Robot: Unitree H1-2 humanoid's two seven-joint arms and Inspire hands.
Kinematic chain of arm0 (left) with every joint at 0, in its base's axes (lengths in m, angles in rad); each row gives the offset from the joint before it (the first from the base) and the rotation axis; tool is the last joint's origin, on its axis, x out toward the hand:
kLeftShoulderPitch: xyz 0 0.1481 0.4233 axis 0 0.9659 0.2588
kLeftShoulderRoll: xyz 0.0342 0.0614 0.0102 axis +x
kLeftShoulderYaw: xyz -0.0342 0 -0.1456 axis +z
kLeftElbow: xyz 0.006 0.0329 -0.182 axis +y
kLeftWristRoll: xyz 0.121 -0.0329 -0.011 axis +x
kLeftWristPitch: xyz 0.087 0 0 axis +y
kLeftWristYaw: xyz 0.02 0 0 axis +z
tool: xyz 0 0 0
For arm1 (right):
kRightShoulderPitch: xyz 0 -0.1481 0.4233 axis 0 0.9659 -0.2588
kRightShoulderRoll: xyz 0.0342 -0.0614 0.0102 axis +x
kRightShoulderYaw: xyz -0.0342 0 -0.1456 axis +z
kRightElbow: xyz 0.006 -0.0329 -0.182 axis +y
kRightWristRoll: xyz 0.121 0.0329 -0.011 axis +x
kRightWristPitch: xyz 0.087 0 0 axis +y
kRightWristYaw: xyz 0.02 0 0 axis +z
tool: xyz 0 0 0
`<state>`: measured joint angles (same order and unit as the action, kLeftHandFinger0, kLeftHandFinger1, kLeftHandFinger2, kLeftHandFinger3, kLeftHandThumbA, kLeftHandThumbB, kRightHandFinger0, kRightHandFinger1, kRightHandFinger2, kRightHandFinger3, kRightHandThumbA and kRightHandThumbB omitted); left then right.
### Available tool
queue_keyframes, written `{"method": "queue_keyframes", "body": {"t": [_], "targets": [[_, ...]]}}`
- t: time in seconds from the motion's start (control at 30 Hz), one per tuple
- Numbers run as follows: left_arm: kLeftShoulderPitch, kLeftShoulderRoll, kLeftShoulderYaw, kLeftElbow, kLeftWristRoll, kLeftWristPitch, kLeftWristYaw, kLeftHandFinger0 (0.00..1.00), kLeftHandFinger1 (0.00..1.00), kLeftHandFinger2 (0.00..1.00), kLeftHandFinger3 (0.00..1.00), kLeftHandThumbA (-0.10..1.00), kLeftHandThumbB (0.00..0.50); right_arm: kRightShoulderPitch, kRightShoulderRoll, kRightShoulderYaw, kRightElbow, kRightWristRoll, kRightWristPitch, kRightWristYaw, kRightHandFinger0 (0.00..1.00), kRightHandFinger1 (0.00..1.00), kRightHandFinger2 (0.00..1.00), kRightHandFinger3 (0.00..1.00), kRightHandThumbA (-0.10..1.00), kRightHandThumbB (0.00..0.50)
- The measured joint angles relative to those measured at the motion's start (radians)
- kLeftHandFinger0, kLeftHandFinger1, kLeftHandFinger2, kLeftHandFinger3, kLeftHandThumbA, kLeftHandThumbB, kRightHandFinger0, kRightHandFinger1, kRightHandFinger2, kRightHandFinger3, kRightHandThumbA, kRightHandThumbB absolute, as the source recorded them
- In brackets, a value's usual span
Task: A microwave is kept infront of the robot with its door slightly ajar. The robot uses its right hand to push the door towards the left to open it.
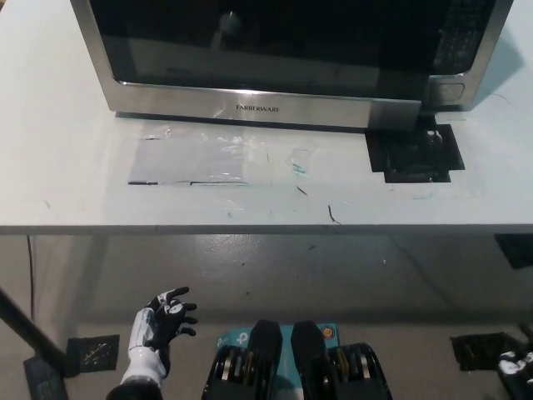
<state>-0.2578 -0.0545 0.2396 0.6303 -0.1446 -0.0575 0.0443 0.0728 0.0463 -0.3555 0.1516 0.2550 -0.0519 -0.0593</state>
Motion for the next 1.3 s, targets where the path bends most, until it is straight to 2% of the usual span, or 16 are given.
{"method": "queue_keyframes", "body": {"t": [0.1, 0.2, 0.27, 0.37, 0.53, 0.6, 0.63, 0.7, 0.8, 0.83, 0.9, 0.93, 1.0, 1.03, 1.2, 1.3], "targets": [[0.0, 0.0, -0.001, 0.0, 0.0, -0.002, 0.0, 0.33, 0.34, 0.39, 0.52, 0.05, 0.039, 0.004, -0.019, -0.014, -0.066, 0.016, 0.018, -0.002, 0.46, 0.57, 0.66, 0.83, 0.39, 0.272], [0.0, 0.001, -0.001, 0.001, -0.001, -0.006, 0.0, 0.32, 0.34, 0.39, 0.52, 0.05, 0.048, 0.009, -0.048, -0.038, -0.188, 0.039, 0.052, -0.009, 0.48, 0.61, 0.73, 0.92, 0.28, 0.151], [0.0, 0.002, -0.002, 0.003, 0.0, -0.008, 0.0, 0.33, 0.34, 0.38, 0.51, 0.06, 0.056, 0.009, -0.067, -0.056, -0.268, 0.048, 0.074, -0.017, 0.48, 0.62, 0.74, 0.92, 0.26, 0.132], [0.0, 0.002, -0.002, 0.003, 0.0, -0.011, 0.0, 0.33, 0.33, 0.38, 0.51, 0.07, 0.063, 0.007, -0.096, -0.076, -0.351, 0.065, 0.101, -0.026, 0.49, 0.67, 0.78, 0.92, 0.3, 0.173], [0.0, 0.002, -0.002, 0.0, -0.001, -0.011, 0.0, 0.37, 0.35, 0.39, 0.54, 0.07, 0.045, -0.016, -0.155, -0.092, -0.508, 0.09, 0.172, -0.043, 0.49, 0.69, 0.78, 0.91, 0.3, 0.193], [0.001, 0.002, -0.003, -0.002, 0.0, -0.011, 0.0, 0.37, 0.35, 0.39, 0.54, 0.07, 0.067, -0.035, -0.179, -0.091, -0.546, 0.095, 0.202, -0.046, 0.5, 0.71, 0.8, 0.92, 0.29, 0.186], [0.001, 0.001, -0.003, -0.004, 0.0, -0.011, 0.001, 0.38, 0.35, 0.39, 0.54, 0.08, 0.06, -0.045, -0.191, -0.089, -0.56, 0.096, 0.216, -0.047, 0.5, 0.71, 0.79, 0.91, 0.28, 0.202], [0.003, 0.001, -0.003, -0.008, 0.0, -0.011, 0.004, 0.35, 0.33, 0.39, 0.53, 0.08, 0.073, -0.074, -0.217, -0.082, -0.587, 0.1, 0.25, -0.049, 0.48, 0.69, 0.79, 0.9, 0.27, 0.192], [0.005, 0.002, -0.004, -0.008, 0.0, -0.011, 0.009, 0.34, 0.34, 0.39, 0.53, 0.08, 0.06, -0.134, -0.257, -0.065, -0.607, 0.102, 0.291, -0.05, 0.47, 0.68, 0.77, 0.89, 0.23, 0.181], [0.006, 0.002, -0.004, -0.008, 0.0, -0.011, 0.01, 0.33, 0.33, 0.39, 0.53, 0.07, 0.052, -0.155, -0.265, -0.059, -0.607, 0.101, 0.303, -0.05, 0.53, 0.73, 0.81, 0.93, 0.2, 0.142], [0.007, 0.001, -0.005, -0.011, 0.0, -0.01, 0.01, 0.33, 0.33, 0.39, 0.53, 0.07, 0.05, -0.207, -0.282, -0.041, -0.603, 0.101, 0.32, -0.049, 0.54, 0.74, 0.82, 0.94, 0.19, 0.138], [0.007, 0.001, -0.006, -0.013, 0.0, -0.01, 0.01, 0.33, 0.33, 0.39, 0.53, 0.07, 0.06, -0.232, -0.288, -0.034, -0.601, 0.101, 0.326, -0.049, 0.6, 0.8, 0.88, 0.97, 0.2, 0.131], [0.008, 0.001, -0.006, -0.013, 0.0, -0.01, 0.01, 0.33, 0.34, 0.39, 0.54, 0.07, 0.068, -0.277, -0.298, -0.016, -0.584, 0.099, 0.332, -0.046, 0.58, 0.77, 0.85, 0.95, 0.27, 0.169], [0.008, 0.001, -0.006, -0.013, 0.0, -0.01, 0.01, 0.35, 0.35, 0.39, 0.53, 0.07, 0.055, -0.297, -0.302, -0.008, -0.571, 0.096, 0.334, -0.046, 0.55, 0.74, 0.82, 0.95, 0.32, 0.2], [0.008, 0.002, -0.007, -0.012, 0.0, -0.01, 0.01, 0.35, 0.35, 0.4, 0.53, 0.07, 0.062, -0.409, -0.317, 0.039, -0.488, 0.077, 0.343, -0.042, 0.49, 0.68, 0.76, 0.92, 0.37, 0.212], [0.008, 0.002, -0.008, -0.013, 0.0, -0.01, 0.01, 0.36, 0.36, 0.41, 0.54, 0.09, 0.051, -0.472, -0.318, 0.075, -0.435, 0.058, 0.343, -0.041, 0.51, 0.69, 0.76, 0.93, 0.37, 0.2]]}}
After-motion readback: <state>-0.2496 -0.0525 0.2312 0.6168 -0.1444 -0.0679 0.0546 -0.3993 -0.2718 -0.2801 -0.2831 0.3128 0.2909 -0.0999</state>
